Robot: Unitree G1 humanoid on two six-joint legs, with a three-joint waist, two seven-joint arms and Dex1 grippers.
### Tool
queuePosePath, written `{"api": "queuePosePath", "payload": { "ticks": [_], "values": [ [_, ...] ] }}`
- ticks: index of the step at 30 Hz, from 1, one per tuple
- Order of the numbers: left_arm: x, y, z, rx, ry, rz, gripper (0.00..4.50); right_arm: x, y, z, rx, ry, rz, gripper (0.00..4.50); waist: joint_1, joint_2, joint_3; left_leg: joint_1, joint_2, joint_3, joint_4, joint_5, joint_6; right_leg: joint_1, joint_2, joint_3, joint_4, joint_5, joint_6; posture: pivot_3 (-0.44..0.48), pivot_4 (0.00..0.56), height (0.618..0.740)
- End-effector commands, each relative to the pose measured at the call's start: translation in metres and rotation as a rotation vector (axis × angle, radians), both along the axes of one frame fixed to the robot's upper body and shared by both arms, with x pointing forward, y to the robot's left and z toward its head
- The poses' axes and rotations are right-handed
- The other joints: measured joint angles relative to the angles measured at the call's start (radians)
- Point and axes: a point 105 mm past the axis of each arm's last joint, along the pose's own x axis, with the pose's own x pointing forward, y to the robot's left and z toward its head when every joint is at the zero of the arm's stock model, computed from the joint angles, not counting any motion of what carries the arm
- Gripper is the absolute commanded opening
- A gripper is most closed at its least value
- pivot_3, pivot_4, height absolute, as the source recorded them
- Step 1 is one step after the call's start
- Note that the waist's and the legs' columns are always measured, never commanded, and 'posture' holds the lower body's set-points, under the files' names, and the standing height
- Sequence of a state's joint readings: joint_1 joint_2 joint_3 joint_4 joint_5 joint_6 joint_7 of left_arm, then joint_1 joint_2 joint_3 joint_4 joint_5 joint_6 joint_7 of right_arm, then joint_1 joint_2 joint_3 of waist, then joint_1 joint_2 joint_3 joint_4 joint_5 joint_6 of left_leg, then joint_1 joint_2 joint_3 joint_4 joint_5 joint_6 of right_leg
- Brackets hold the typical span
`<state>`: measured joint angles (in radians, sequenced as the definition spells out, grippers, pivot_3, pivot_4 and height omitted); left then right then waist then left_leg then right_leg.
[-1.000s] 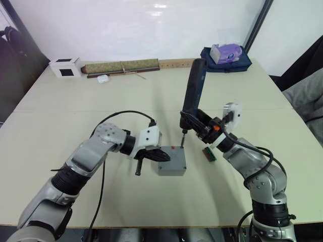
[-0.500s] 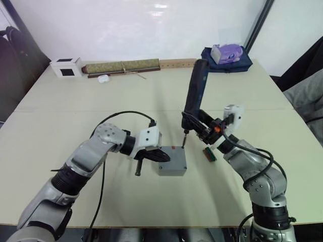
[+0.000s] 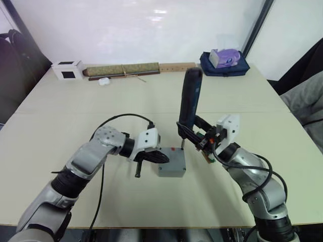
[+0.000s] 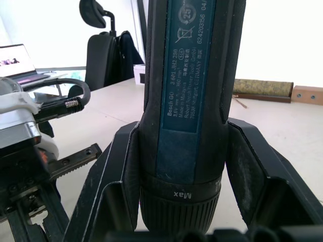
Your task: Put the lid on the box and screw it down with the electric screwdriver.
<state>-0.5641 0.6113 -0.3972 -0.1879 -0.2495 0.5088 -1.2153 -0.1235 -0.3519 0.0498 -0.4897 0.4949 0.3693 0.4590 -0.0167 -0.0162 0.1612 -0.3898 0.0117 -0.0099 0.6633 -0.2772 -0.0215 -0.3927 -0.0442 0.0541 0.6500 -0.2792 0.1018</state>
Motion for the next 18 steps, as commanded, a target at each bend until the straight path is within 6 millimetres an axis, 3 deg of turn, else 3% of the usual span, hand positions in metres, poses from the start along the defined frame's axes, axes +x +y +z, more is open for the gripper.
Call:
{"api": "queuePosePath", "payload": {
  "ticks": [1, 18],
  "values": [
    [0.0018, 0.0065, -0.0100, 0.038, 0.022, 0.029, 0.00, -0.0028, -0.0004, -0.0383, -0.058, 0.140, -0.012, 1.85, 0.001, 0.000, -0.002, 0.000, 0.000, 0.000, 0.000, 0.000, 0.000, 0.000, 0.000, 0.000, 0.000, 0.000, 0.000, 0.000, 0.150, 0.740],
    [-0.0012, 0.0029, -0.0132, 0.041, 0.028, 0.017, 0.00, -0.0043, -0.0007, -0.0442, -0.072, 0.154, -0.018, 1.85, 0.001, -0.002, -0.008, 0.001, 0.001, -0.002, 0.000, 0.000, 0.000, 0.002, 0.000, 0.000, -0.001, -0.002, -0.003, 0.000, 0.150, 0.740]
  ]
}}
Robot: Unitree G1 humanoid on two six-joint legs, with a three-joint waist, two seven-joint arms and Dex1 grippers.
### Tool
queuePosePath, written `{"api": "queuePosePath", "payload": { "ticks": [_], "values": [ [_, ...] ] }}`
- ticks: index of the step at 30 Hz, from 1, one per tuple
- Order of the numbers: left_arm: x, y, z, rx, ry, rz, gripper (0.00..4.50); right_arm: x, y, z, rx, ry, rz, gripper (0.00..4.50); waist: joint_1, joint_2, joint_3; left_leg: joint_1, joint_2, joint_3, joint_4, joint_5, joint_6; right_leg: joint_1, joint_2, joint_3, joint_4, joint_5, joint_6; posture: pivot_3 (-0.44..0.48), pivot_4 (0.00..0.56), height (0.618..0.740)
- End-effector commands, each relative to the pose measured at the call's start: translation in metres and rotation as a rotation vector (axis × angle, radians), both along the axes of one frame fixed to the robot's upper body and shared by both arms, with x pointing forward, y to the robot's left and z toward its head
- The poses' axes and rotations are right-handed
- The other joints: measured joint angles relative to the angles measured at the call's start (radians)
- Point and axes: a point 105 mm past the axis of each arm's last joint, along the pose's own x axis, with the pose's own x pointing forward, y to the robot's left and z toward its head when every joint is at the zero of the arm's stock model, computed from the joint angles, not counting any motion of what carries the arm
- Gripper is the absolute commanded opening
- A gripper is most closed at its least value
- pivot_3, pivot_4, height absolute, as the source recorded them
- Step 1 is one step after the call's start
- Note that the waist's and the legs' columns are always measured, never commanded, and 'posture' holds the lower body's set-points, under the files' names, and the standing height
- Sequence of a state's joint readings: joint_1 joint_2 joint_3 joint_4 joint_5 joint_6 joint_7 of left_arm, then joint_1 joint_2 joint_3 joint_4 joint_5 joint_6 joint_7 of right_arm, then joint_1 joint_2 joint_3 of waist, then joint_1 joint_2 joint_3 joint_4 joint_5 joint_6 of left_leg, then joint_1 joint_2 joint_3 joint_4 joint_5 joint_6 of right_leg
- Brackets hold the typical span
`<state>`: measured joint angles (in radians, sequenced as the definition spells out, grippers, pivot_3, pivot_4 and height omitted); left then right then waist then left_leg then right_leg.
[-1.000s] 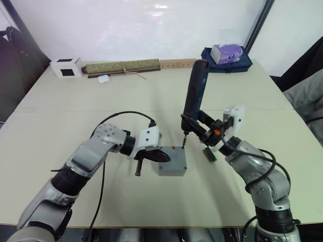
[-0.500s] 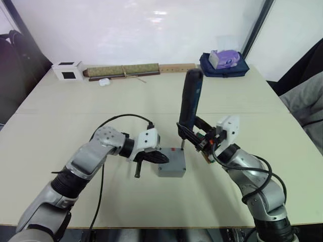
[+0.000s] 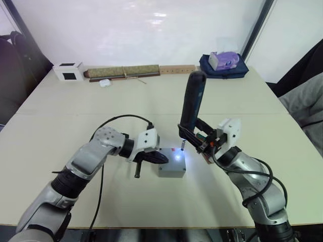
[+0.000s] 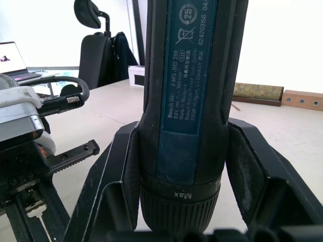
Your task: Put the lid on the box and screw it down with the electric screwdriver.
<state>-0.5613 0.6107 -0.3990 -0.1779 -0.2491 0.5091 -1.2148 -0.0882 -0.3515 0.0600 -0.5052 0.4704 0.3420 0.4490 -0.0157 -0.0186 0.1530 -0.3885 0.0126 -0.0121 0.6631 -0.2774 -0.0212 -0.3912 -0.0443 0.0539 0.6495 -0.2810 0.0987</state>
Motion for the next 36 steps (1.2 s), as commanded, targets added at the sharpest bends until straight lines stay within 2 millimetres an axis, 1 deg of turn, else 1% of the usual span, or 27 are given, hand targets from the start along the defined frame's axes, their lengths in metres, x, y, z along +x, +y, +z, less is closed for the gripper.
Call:
{"api": "queuePosePath", "payload": {
  "ticks": [1, 12, 13, 15, 16, 17, 22, 23, 24, 25, 26, 27, 28, 29, 30, 31, 32, 33, 35, 36],
  "values": [
    [-0.002, 0.002, -0.011, 0.038, 0.018, 0.009, 0.00, 0.001, 0.000, -0.040, -0.062, 0.162, -0.001, 1.85, 0.000, 0.000, 0.000, 0.000, 0.000, 0.000, 0.000, 0.000, 0.000, 0.000, 0.000, 0.000, 0.000, 0.000, 0.000, 0.000, 0.150, 0.740],
    [-0.002, 0.002, -0.012, 0.038, 0.020, 0.008, 0.00, 0.002, -0.002, -0.037, -0.072, 0.149, 0.002, 1.85, 0.001, 0.000, 0.000, 0.000, 0.000, 0.000, 0.000, 0.000, 0.000, 0.000, 0.000, 0.000, 0.000, 0.000, 0.000, 0.000, 0.150, 0.740],
    [-0.002, 0.002, -0.013, 0.038, 0.020, 0.007, 0.00, 0.002, -0.002, -0.036, -0.074, 0.144, 0.002, 1.85, 0.001, 0.000, 0.000, 0.000, 0.000, 0.000, 0.000, 0.000, 0.000, 0.000, 0.000, 0.000, 0.000, 0.000, 0.000, 0.000, 0.150, 0.740],
    [-0.003, 0.003, -0.013, 0.038, 0.022, 0.006, 0.00, 0.002, -0.004, -0.027, -0.060, 0.124, -0.006, 1.85, 0.001, 0.000, 0.000, 0.000, 0.001, -0.001, 0.000, 0.000, 0.000, 0.000, 0.000, 0.000, -0.001, 0.000, 0.000, 0.000, 0.150, 0.740],
    [-0.003, 0.003, -0.014, 0.039, 0.025, 0.005, 0.00, 0.002, -0.005, -0.019, -0.071, 0.100, -0.006, 1.85, 0.001, 0.000, 0.000, 0.000, 0.001, -0.001, 0.000, 0.000, 0.000, 0.000, 0.000, 0.000, -0.001, 0.000, 0.000, 0.000, 0.150, 0.740],
    [-0.003, 0.003, -0.014, 0.039, 0.027, 0.007, 0.00, 0.003, -0.009, -0.007, -0.050, 0.076, -0.014, 1.85, 0.001, 0.000, 0.000, 0.000, 0.001, -0.001, 0.000, 0.000, 0.000, 0.000, 0.000, 0.000, -0.001, 0.000, 0.000, 0.000, 0.150, 0.740],
    [-0.001, 0.002, -0.016, 0.011, 0.049, 0.033, 0.00, 0.006, -0.017, 0.036, 0.019, 0.014, -0.002, 1.85, 0.003, 0.001, 0.001, -0.001, 0.001, -0.001, 0.000, 0.000, 0.000, 0.000, -0.001, 0.000, -0.001, 0.000, 0.000, 0.000, 0.150, 0.740],
    [0.000, 0.002, -0.017, 0.002, 0.059, 0.041, 0.00, 0.006, -0.019, 0.049, 0.046, -0.006, 0.007, 1.85, 0.004, 0.001, 0.002, -0.001, 0.001, -0.001, 0.000, 0.000, 0.000, -0.001, -0.001, 0.000, -0.001, 0.000, 0.000, 0.000, 0.150, 0.740],
    [0.001, 0.002, -0.016, -0.010, 0.070, 0.052, 0.00, 0.005, -0.021, 0.067, 0.067, -0.044, 0.023, 1.85, 0.005, 0.002, 0.003, -0.001, 0.001, -0.001, 0.000, 0.000, 0.000, -0.001, -0.002, 0.000, -0.001, 0.000, 0.000, 0.000, 0.150, 0.740],
    [0.002, 0.003, -0.016, -0.017, 0.077, 0.059, 0.00, 0.003, -0.021, 0.079, 0.079, -0.066, 0.035, 1.85, 0.004, 0.003, 0.005, -0.003, 0.001, -0.001, 0.000, 0.000, 0.000, -0.002, -0.002, 0.000, -0.001, 0.000, 0.000, 0.000, 0.150, 0.740],
    [0.003, 0.003, -0.015, -0.033, 0.084, 0.070, 0.00, 0.004, -0.026, 0.095, 0.108, -0.101, 0.025, 1.85, 0.004, 0.005, 0.006, -0.004, 0.001, 0.000, 0.000, 0.000, 0.000, -0.003, -0.002, 0.000, -0.001, 0.000, 0.000, 0.000, 0.150, 0.740],
    [0.004, 0.003, -0.014, -0.043, 0.087, 0.077, 0.00, 0.005, -0.029, 0.105, 0.127, -0.118, 0.015, 1.85, 0.003, 0.005, 0.007, -0.004, 0.000, 0.000, 0.000, 0.000, 0.000, -0.003, -0.002, 0.000, -0.001, 0.000, 0.000, 0.000, 0.150, 0.740],
    [0.006, 0.003, -0.009, -0.078, 0.101, 0.097, 0.00, 0.005, -0.034, 0.120, 0.160, -0.132, 0.013, 1.85, 0.003, 0.005, 0.007, -0.004, 0.000, 0.000, 0.000, 0.000, 0.000, -0.004, -0.002, 0.001, -0.001, 0.000, 0.000, 0.000, 0.150, 0.740],
    [0.011, 0.003, 0.000, -0.135, 0.121, 0.128, 0.00, 0.008, -0.045, 0.138, 0.205, -0.133, -0.009, 1.85, 0.003, 0.006, 0.008, -0.004, 0.000, 0.000, 0.000, 0.000, 0.000, -0.004, -0.002, 0.001, -0.001, 0.000, 0.001, 0.000, 0.150, 0.740],
    [0.015, 0.003, 0.011, -0.190, 0.131, 0.150, 0.00, 0.012, -0.058, 0.151, 0.237, -0.100, -0.029, 1.85, 0.003, 0.009, 0.011, -0.004, 0.001, -0.001, 0.000, 0.000, 0.000, -0.004, -0.002, 0.000, -0.001, 0.001, 0.002, 0.000, 0.150, 0.740],
    [0.018, 0.004, 0.018, -0.227, 0.139, 0.164, 0.00, 0.013, -0.067, 0.159, 0.259, -0.074, -0.041, 1.85, 0.003, 0.009, 0.014, -0.005, 0.001, 0.000, 0.000, 0.000, 0.000, -0.005, -0.003, 0.000, -0.001, 0.001, 0.002, 0.000, 0.150, 0.740],
    [0.018, 0.004, 0.024, -0.251, 0.143, 0.164, 0.00, 0.016, -0.077, 0.156, 0.244, 0.019, -0.048, 1.85, 0.005, 0.007, 0.015, -0.007, 0.000, -0.001, 0.000, 0.000, 0.000, -0.006, -0.003, 0.000, 0.000, 0.002, 0.003, 0.000, 0.150, 0.740],
    [0.018, 0.005, 0.028, -0.262, 0.146, 0.162, 0.00, 0.017, -0.081, 0.152, 0.230, 0.088, -0.048, 1.85, 0.005, 0.007, 0.016, -0.008, 0.001, -0.002, 0.000, 0.000, 0.000, -0.007, -0.003, -0.001, -0.001, 0.002, 0.003, 0.000, 0.150, 0.740],
    [0.014, 0.006, 0.036, -0.278, 0.148, 0.149, 0.00, 0.030, -0.110, 0.138, 0.163, 0.193, -0.199, 1.85, 0.004, 0.006, 0.016, -0.012, 0.001, -0.005, 0.000, 0.000, 0.000, -0.008, -0.003, -0.004, -0.003, 0.002, 0.002, 0.000, 0.150, 0.740],
    [0.011, 0.005, 0.040, -0.296, 0.160, 0.140, 0.00, 0.034, -0.125, 0.120, 0.061, 0.259, -0.294, 1.85, 0.003, 0.006, 0.016, -0.014, 0.001, -0.005, 0.000, 0.000, 0.000, -0.009, -0.003, -0.004, -0.003, 0.002, 0.002, 0.000, 0.150, 0.740]
  ]
}}
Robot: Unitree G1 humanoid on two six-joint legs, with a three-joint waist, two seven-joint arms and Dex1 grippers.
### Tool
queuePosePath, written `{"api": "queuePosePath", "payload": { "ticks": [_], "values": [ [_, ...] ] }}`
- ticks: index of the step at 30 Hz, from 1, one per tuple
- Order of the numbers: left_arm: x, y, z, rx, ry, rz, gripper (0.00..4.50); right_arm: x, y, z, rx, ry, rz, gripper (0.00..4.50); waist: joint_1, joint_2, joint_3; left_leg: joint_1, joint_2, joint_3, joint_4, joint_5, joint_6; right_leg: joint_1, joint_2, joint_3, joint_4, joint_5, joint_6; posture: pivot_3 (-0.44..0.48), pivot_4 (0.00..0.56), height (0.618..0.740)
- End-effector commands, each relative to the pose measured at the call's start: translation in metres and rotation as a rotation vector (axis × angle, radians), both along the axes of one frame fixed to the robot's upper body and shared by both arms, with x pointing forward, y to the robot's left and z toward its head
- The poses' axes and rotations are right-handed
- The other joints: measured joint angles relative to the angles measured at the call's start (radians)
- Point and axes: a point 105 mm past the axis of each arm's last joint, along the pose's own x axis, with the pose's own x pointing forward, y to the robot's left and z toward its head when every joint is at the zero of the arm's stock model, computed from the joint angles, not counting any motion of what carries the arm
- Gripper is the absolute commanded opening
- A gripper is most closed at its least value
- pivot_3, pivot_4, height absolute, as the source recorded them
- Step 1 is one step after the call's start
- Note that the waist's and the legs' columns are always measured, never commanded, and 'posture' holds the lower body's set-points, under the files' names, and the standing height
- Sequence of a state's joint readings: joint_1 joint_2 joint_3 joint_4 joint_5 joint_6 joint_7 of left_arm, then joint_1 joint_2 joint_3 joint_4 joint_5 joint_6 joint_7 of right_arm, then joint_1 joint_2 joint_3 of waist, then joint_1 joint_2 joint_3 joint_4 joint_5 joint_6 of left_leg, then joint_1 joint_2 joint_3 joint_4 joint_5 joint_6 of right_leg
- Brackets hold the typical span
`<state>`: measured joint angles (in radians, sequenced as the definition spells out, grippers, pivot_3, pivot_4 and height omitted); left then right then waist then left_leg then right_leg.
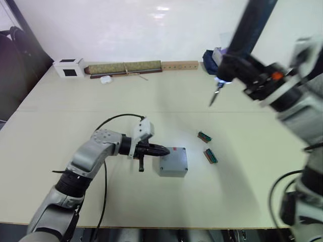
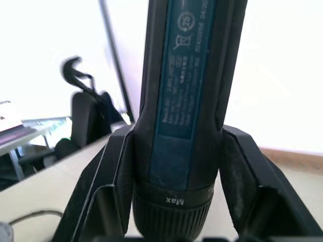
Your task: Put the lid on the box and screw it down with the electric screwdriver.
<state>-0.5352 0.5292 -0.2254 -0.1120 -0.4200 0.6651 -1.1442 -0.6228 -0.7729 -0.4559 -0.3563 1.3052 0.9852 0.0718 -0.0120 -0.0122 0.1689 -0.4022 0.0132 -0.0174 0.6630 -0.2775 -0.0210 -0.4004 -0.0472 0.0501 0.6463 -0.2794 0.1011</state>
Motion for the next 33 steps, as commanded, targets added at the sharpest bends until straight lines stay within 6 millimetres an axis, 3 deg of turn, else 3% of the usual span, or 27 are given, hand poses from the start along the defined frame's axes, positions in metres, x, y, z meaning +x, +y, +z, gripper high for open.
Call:
{"api": "queuePosePath", "payload": {
  "ticks": [1, 5, 10, 17, 25, 26, 30, 31, 33],
  "values": [
    [-0.008, -0.004, 0.028, -0.083, -0.027, -0.041, 0.00, 0.013, -0.047, -0.047, -0.194, 0.265, -0.210, 1.85, 0.001, 0.000, 0.000, -0.003, 0.000, 0.000, 0.000, 0.000, 0.000, -0.003, 0.000, 0.000, 0.000, 0.000, 0.000, 0.000, 0.150, 0.740],
    [-0.020, -0.009, 0.023, -0.055, -0.030, -0.080, 0.00, 0.006, -0.091, -0.105, -0.360, 0.606, -0.342, 1.85, 0.000, 0.002, 0.001, -0.007, -0.002, 0.003, 0.001, 0.000, 0.000, -0.008, -0.002, 0.001, 0.000, 0.000, 0.000, 0.000, 0.150, 0.740],
    [-0.028, -0.012, 0.019, 0.006, -0.066, -0.136, 0.00, -0.015, -0.094, -0.141, -0.365, 0.826, -0.229, 1.85, -0.012, 0.009, 0.006, -0.006, -0.001, 0.008, 0.000, 0.000, 0.000, -0.011, 0.002, 0.006, 0.002, 0.001, 0.001, 0.000, 0.150, 0.740],
    [-0.029, -0.016, 0.015, 0.053, -0.135, -0.150, 0.00, -0.024, -0.094, -0.178, -0.409, 0.990, -0.206, 1.85, -0.003, 0.008, 0.006, -0.006, 0.000, 0.010, 0.001, 0.000, 0.000, -0.011, 0.004, 0.005, 0.002, 0.000, 0.001, 0.000, 0.150, 0.740],
    [-0.022, -0.009, 0.012, 0.059, -0.135, -0.099, 0.00, -0.018, -0.100, -0.181, -0.462, 0.962, -0.226, 1.85, -0.001, 0.008, 0.007, -0.007, -0.001, 0.010, 0.001, 0.000, 0.000, -0.010, 0.002, 0.005, 0.002, 0.001, 0.001, 0.000, 0.150, 0.740],
    [-0.021, -0.008, 0.013, 0.056, -0.134, -0.095, 0.00, -0.018, -0.101, -0.182, -0.465, 0.963, -0.231, 2.85, -0.002, 0.008, 0.007, -0.006, -0.001, 0.010, 0.001, 0.000, 0.000, -0.010, 0.002, 0.005, 0.002, 0.001, 0.001, 0.000, 0.150, 0.740],
    [-0.018, -0.007, 0.013, 0.054, -0.132, -0.087, 0.00, -0.017, -0.101, -0.187, -0.487, 0.959, -0.234, 4.18, -0.002, 0.007, 0.007, -0.006, -0.002, 0.010, 0.001, 0.000, 0.000, -0.010, 0.002, 0.005, 0.002, 0.001, 0.001, 0.000, 0.150, 0.740],
    [-0.017, -0.006, 0.013, 0.054, -0.132, -0.086, 0.00, -0.017, -0.101, -0.187, -0.494, 0.955, -0.236, 4.40, -0.002, 0.007, 0.007, -0.006, -0.002, 0.010, 0.001, 0.000, 0.000, -0.010, 0.002, 0.005, 0.002, 0.001, 0.001, 0.000, 0.150, 0.740],
    [-0.015, -0.005, 0.014, 0.053, -0.133, -0.084, 0.00, -0.016, -0.101, -0.186, -0.503, 0.938, -0.236, 4.40, -0.002, 0.007, 0.007, -0.006, -0.002, 0.010, 0.001, 0.000, 0.000, -0.010, 0.002, 0.005, 0.002, 0.001, 0.001, 0.000, 0.150, 0.740]
  ]
}}
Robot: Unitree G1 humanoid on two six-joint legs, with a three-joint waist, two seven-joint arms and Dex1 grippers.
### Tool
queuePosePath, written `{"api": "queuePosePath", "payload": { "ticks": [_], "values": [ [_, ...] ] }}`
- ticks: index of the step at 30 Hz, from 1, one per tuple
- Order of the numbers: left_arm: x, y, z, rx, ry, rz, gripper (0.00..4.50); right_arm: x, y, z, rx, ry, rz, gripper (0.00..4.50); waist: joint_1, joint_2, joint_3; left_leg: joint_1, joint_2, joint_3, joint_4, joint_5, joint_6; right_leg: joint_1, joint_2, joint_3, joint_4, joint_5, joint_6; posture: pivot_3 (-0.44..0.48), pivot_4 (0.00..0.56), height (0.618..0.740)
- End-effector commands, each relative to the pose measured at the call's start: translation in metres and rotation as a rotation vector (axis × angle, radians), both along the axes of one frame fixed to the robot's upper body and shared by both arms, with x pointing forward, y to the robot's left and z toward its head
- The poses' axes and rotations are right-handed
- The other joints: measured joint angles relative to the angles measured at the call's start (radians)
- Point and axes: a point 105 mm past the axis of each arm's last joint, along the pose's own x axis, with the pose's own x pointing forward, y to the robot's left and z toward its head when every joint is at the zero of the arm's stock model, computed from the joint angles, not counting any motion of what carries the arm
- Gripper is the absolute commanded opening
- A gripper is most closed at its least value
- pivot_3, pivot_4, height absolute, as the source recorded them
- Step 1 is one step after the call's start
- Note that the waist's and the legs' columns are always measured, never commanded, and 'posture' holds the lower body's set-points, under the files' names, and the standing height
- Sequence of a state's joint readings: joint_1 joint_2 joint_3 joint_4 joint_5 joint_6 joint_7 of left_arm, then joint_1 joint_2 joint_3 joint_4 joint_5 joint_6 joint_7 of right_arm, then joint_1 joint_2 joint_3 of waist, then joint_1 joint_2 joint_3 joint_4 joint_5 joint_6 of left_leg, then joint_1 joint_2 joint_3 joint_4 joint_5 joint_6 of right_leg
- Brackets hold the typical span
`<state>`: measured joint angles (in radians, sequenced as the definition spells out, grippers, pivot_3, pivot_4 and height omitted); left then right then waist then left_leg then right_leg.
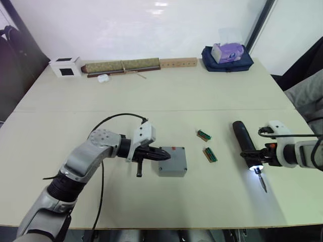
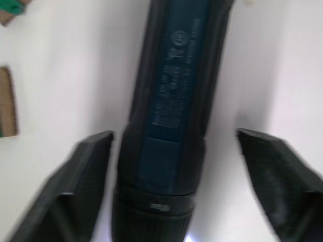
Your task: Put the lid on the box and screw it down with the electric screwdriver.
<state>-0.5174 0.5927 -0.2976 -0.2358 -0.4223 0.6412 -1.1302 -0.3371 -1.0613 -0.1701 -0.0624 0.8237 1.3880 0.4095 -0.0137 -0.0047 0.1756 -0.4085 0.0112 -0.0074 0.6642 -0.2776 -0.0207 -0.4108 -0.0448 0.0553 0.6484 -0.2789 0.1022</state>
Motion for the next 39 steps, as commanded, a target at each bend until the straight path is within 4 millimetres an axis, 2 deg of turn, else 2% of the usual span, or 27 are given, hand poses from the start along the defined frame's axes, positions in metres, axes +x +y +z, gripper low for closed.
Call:
{"api": "queuePosePath", "payload": {
  "ticks": [1, 6, 8, 9, 11, 12, 13, 14, 15, 16, 18, 20, 23, 32, 39],
  "values": [
    [0.006, 0.003, 0.013, -0.019, -0.052, 0.001, 0.00, 0.006, 0.002, 0.012, -0.017, -0.076, 0.026, 4.40, 0.000, 0.000, 0.000, 0.000, 0.000, 0.000, 0.000, 0.000, 0.000, 0.000, 0.000, 0.000, 0.000, 0.000, 0.000, 0.000, 0.150, 0.740],
    [0.016, 0.010, 0.015, -0.065, -0.017, 0.042, 0.00, 0.015, 0.013, 0.045, -0.020, -0.226, 0.104, 4.40, -0.002, 0.000, 0.000, 0.000, 0.000, 0.000, 0.000, 0.000, 0.000, 0.000, 0.000, 0.000, 0.001, 0.000, 0.000, 0.000, 0.150, 0.740],
    [0.020, 0.012, 0.016, -0.074, -0.017, 0.059, 0.00, 0.017, 0.015, 0.057, -0.057, -0.279, 0.142, 4.40, -0.001, 0.000, 0.000, 0.000, 0.000, 0.000, 0.000, 0.000, 0.000, 0.000, 0.000, 0.000, 0.001, 0.000, 0.000, 0.000, 0.150, 0.740],
    [0.023, 0.015, 0.019, -0.086, -0.015, 0.077, 0.00, 0.021, 0.021, 0.071, -0.109, -0.363, 0.199, 4.40, -0.001, 0.000, 0.000, 0.000, 0.000, 0.000, 0.000, 0.000, 0.000, 0.000, 0.000, 0.000, 0.001, 0.000, 0.000, 0.000, 0.150, 0.740],
    [0.027, 0.018, 0.022, -0.101, -0.012, 0.096, 0.00, 0.024, 0.030, 0.086, -0.164, -0.457, 0.269, 4.40, -0.001, 0.000, 0.000, 0.000, 0.000, 0.000, 0.000, 0.000, 0.000, 0.000, 0.000, 0.000, 0.001, 0.000, 0.000, 0.000, 0.150, 0.740],
    [0.032, 0.022, 0.025, -0.108, -0.016, 0.124, 0.00, 0.020, 0.050, 0.099, -0.175, -0.518, 0.384, 4.40, -0.001, 0.000, 0.000, 0.000, 0.000, 0.000, 0.000, 0.000, 0.000, 0.000, 0.000, 0.000, 0.001, 0.000, 0.000, 0.000, 0.150, 0.740],
    [0.040, 0.030, 0.027, -0.112, -0.016, 0.175, 0.00, 0.009, 0.084, 0.108, -0.180, -0.580, 0.575, 4.40, 0.000, 0.001, 0.000, 0.000, 0.000, 0.000, 0.000, 0.000, 0.000, 0.000, 0.000, -0.001, 0.001, 0.000, 0.000, 0.000, 0.150, 0.740],
    [0.046, 0.037, 0.023, -0.096, -0.020, 0.225, 0.00, -0.004, 0.115, 0.103, -0.170, -0.600, 0.734, 4.40, -0.003, 0.002, 0.001, 0.000, 0.000, 0.000, 0.000, 0.000, 0.000, 0.000, 0.000, -0.001, 0.001, 0.000, 0.000, 0.000, 0.150, 0.740],
    [0.050, 0.041, 0.020, -0.083, -0.023, 0.258, 0.00, -0.015, 0.134, 0.098, -0.159, -0.610, 0.836, 4.40, -0.006, 0.002, 0.001, 0.000, 0.001, -0.001, 0.000, 0.000, 0.000, -0.001, 0.000, -0.001, 0.001, 0.000, 0.000, 0.000, 0.150, 0.740],
    [0.048, 0.043, 0.012, -0.055, -0.017, 0.261, 0.00, -0.027, 0.150, 0.083, -0.092, -0.575, 0.905, 4.40, -0.007, 0.001, 0.001, 0.001, 0.002, -0.003, 0.000, 0.000, 0.000, -0.001, 0.002, -0.001, 0.001, 0.000, 0.000, 0.000, 0.150, 0.740],
    [0.040, 0.046, -0.006, 0.034, -0.020, 0.246, 0.00, -0.042, 0.167, 0.061, 0.056, -0.510, 0.935, 4.40, -0.005, -0.008, -0.003, 0.001, 0.003, -0.005, -0.001, 0.000, 0.000, 0.000, 0.003, -0.003, 0.001, 0.000, 0.000, 0.000, 0.150, 0.740],
    [0.032, 0.048, -0.017, 0.082, -0.030, 0.221, 0.00, -0.047, 0.173, 0.045, 0.093, -0.467, 0.933, 4.40, -0.001, -0.007, -0.002, 0.001, 0.004, -0.009, 0.000, 0.000, 0.000, 0.001, 0.004, -0.004, 0.000, -0.001, -0.001, 0.000, 0.150, 0.740],
    [0.025, 0.046, -0.023, 0.089, -0.018, 0.202, 0.00, -0.053, 0.179, 0.026, 0.068, -0.402, 0.961, 4.40, 0.005, -0.006, -0.001, 0.000, 0.000, -0.007, 0.003, 0.000, 0.000, 0.001, -0.004, -0.003, 0.002, 0.000, 0.000, 0.000, 0.150, 0.740],
    [0.017, 0.025, -0.029, 0.087, -0.023, 0.144, 0.00, -0.064, 0.188, 0.013, 0.102, -0.310, 1.011, 4.40, 0.002, -0.007, -0.001, 0.000, 0.001, -0.008, 0.003, 0.000, 0.000, 0.003, -0.002, -0.004, 0.001, 0.000, 0.000, 0.000, 0.150, 0.740],
    [0.019, 0.008, -0.027, 0.069, -0.034, 0.103, 0.00, -0.066, 0.193, 0.015, 0.182, -0.311, 0.974, 4.40, 0.004, -0.007, -0.001, 0.001, 0.001, -0.009, 0.003, 0.000, 0.000, 0.003, -0.001, -0.004, 0.002, 0.000, 0.000, 0.000, 0.150, 0.740]
  ]
}}
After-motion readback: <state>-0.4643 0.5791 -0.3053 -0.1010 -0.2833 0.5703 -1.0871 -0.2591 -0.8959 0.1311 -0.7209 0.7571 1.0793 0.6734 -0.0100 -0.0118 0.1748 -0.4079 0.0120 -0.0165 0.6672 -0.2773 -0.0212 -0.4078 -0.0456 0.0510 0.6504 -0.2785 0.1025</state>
